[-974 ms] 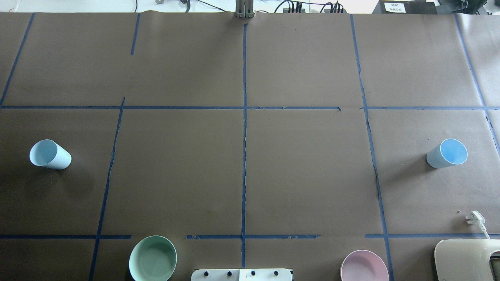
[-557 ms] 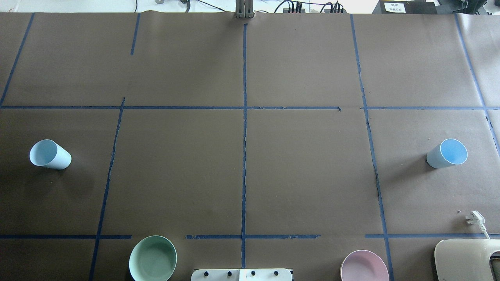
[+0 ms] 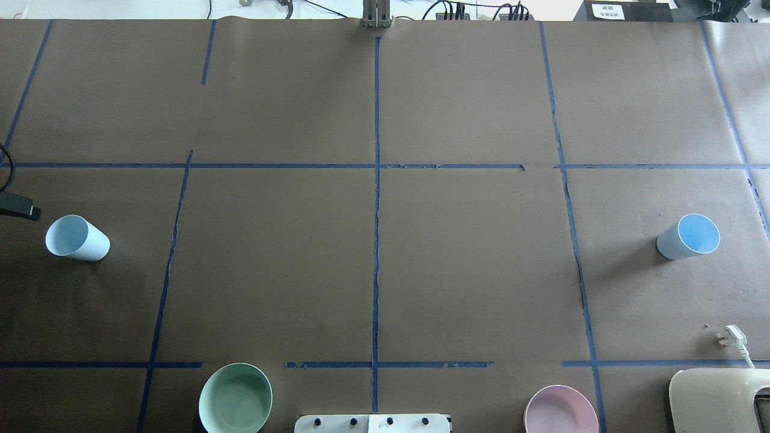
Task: Stack blue cups with both arms
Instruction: 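Reach the left gripper down to the light blue cup and grasp it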
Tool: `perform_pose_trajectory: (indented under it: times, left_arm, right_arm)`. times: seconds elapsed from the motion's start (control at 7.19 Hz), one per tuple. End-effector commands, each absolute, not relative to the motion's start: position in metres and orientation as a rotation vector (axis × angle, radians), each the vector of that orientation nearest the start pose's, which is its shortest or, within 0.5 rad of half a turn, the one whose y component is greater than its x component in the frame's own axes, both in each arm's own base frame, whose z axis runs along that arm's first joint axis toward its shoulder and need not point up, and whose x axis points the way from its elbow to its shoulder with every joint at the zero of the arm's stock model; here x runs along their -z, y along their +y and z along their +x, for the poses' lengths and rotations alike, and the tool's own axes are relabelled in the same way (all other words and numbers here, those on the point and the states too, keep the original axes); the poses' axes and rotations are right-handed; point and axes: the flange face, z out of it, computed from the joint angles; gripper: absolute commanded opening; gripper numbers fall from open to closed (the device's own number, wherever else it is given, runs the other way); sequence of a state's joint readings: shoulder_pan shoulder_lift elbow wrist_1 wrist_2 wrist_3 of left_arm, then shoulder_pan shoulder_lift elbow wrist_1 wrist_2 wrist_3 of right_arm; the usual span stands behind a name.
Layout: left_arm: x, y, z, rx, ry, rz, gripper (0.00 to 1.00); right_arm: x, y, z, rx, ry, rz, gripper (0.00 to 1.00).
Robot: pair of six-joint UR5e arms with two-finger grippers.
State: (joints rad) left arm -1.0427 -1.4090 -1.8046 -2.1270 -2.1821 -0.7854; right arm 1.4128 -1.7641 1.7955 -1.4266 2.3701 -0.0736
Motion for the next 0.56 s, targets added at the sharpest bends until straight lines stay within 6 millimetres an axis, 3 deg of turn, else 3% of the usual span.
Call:
perform_pose_trajectory:
  times: [0.0,0.14,0.28,0.42]
  left_arm:
    - [-0.567,-0.416,0.194,0.073,0.827,0.070,1.00]
    - [-0.569,-0.411,0.207,0.056,0.815,0.065,1.00]
    - [-0.571,-0.408,0.221,0.085,0.791,0.059,0.79]
    - [-0.567,-0.407,0.240,0.143,0.797,0.019,0.35]
  right_arm:
    - [-0.618,-0.425,-0.005,0.289,-0.808,0.134,1.00]
    - [-0.618,-0.425,-0.005,0.289,-0.808,0.134,1.00]
    - [-0.618,-0.425,-0.005,0.289,-0.808,0.134,1.00]
    - [-0.618,-0.425,-0.005,0.289,-0.808,0.134,1.00]
